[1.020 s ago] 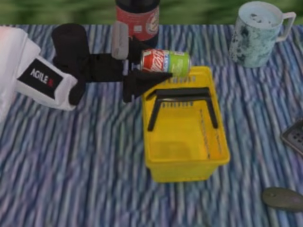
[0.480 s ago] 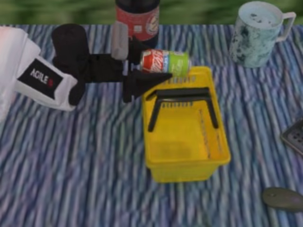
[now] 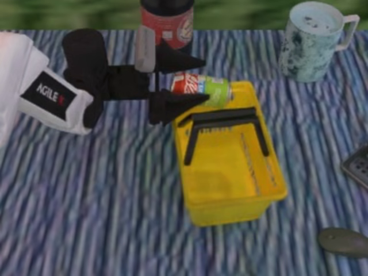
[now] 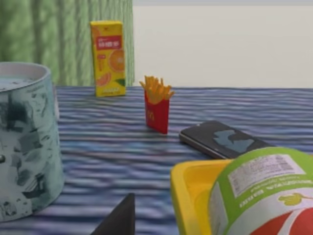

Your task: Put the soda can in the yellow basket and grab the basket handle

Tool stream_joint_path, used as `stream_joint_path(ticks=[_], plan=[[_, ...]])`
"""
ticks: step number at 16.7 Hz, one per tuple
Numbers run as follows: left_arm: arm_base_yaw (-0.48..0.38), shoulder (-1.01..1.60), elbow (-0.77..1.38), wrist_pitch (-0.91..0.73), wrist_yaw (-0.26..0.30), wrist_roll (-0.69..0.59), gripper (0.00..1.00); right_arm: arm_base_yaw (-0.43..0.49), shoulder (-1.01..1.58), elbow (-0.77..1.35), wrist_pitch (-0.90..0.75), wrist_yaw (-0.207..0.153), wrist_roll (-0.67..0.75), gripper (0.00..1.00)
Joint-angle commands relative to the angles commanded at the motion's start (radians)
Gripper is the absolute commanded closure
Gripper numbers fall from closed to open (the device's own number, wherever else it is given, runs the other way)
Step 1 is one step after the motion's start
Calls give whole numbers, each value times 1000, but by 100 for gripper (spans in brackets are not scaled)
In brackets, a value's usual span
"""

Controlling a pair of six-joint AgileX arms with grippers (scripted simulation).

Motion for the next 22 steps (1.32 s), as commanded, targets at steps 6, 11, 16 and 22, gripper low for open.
stream_joint_path(ticks=[6, 11, 16, 22], plan=[[0, 0, 0, 0, 0, 0, 0, 0, 0, 0, 0, 0, 0, 0], [-1, -22, -9, -12, -13, -3, 0, 6, 25, 17, -18, -2, 42, 0], [15, -129, -64, -66, -80, -24, 0, 36, 168, 127, -116, -3, 292, 0], [58, -384, -190, -185, -226, -61, 0, 91, 439, 405, -289, 8, 851, 0]])
